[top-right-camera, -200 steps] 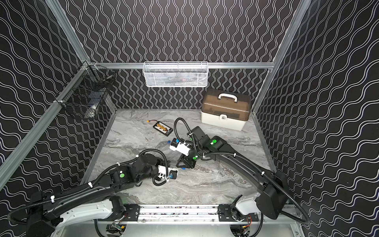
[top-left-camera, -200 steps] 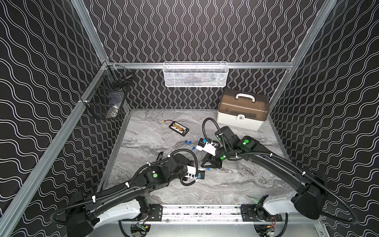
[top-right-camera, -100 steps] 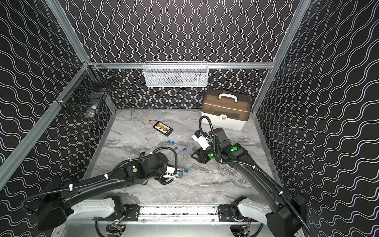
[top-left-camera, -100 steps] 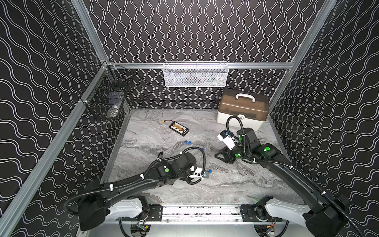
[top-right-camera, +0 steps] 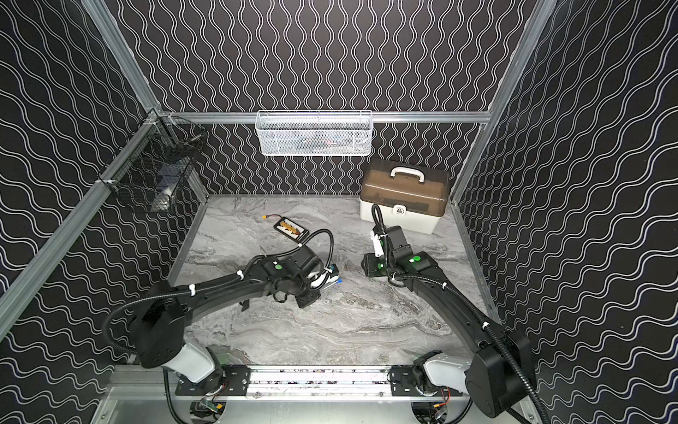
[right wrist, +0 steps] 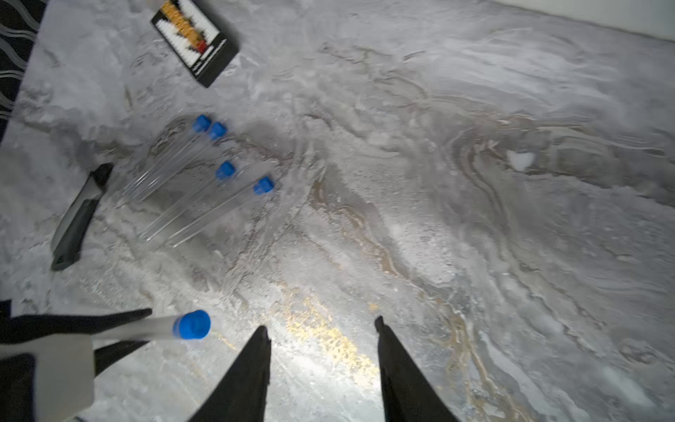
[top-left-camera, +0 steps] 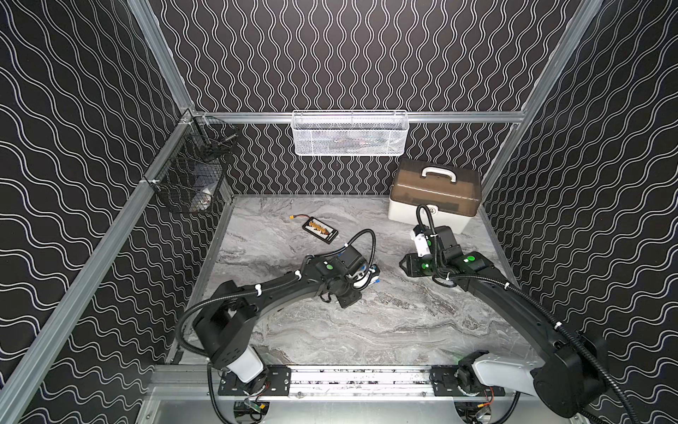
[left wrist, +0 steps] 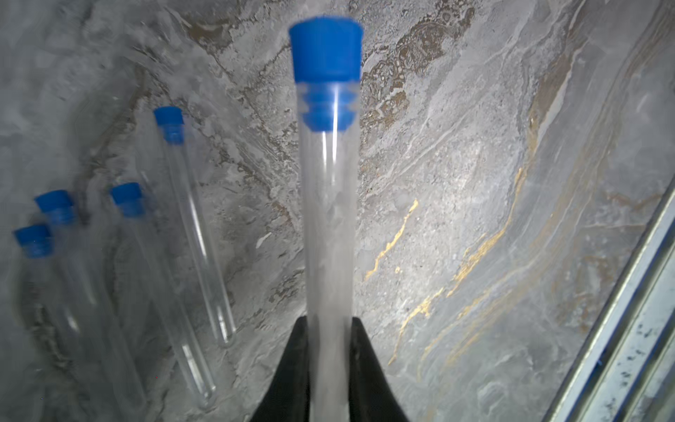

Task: Insert stoppers into test tubes
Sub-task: Place the test tube at the center of the board.

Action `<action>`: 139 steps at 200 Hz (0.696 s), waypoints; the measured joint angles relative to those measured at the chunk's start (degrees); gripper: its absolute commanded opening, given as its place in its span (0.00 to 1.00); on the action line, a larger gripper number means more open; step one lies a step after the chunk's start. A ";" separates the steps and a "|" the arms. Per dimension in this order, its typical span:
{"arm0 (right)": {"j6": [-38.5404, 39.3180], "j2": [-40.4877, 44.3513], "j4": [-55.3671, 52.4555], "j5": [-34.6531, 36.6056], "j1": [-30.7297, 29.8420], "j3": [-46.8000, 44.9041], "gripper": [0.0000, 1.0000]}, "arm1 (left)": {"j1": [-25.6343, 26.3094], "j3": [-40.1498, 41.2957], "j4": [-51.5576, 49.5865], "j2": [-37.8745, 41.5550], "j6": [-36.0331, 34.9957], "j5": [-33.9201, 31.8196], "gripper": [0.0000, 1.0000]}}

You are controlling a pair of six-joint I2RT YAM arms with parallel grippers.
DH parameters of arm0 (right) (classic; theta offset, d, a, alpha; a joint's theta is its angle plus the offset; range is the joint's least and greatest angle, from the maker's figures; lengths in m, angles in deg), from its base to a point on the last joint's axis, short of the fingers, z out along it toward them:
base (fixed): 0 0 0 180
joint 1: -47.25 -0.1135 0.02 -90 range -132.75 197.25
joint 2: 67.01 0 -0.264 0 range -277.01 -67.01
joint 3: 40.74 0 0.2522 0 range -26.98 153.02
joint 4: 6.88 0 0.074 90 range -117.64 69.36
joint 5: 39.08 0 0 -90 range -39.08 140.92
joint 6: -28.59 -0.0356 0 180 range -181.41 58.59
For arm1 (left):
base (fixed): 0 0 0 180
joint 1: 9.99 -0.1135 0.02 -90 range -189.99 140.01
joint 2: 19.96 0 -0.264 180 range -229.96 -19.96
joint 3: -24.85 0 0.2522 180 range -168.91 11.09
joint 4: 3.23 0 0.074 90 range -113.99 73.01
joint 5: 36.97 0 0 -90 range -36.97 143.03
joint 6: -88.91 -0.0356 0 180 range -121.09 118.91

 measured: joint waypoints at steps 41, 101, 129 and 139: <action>-1.09 0.96 0.76 0.28 0.81 -0.79 0.48 | -0.13 -3.17 -1.86 -5.77 3.91 0.61 0.00; -1.42 1.51 1.16 0.39 1.20 -1.42 0.48 | -0.17 -6.97 -5.09 -12.26 5.27 -0.74 0.00; -1.44 1.68 1.18 0.42 1.36 -1.62 0.49 | -0.17 -7.80 -6.19 -13.90 5.46 -1.31 0.02; -1.44 1.75 1.18 0.46 1.42 -1.68 0.49 | -0.17 -8.11 -6.60 -14.58 5.46 -1.51 0.03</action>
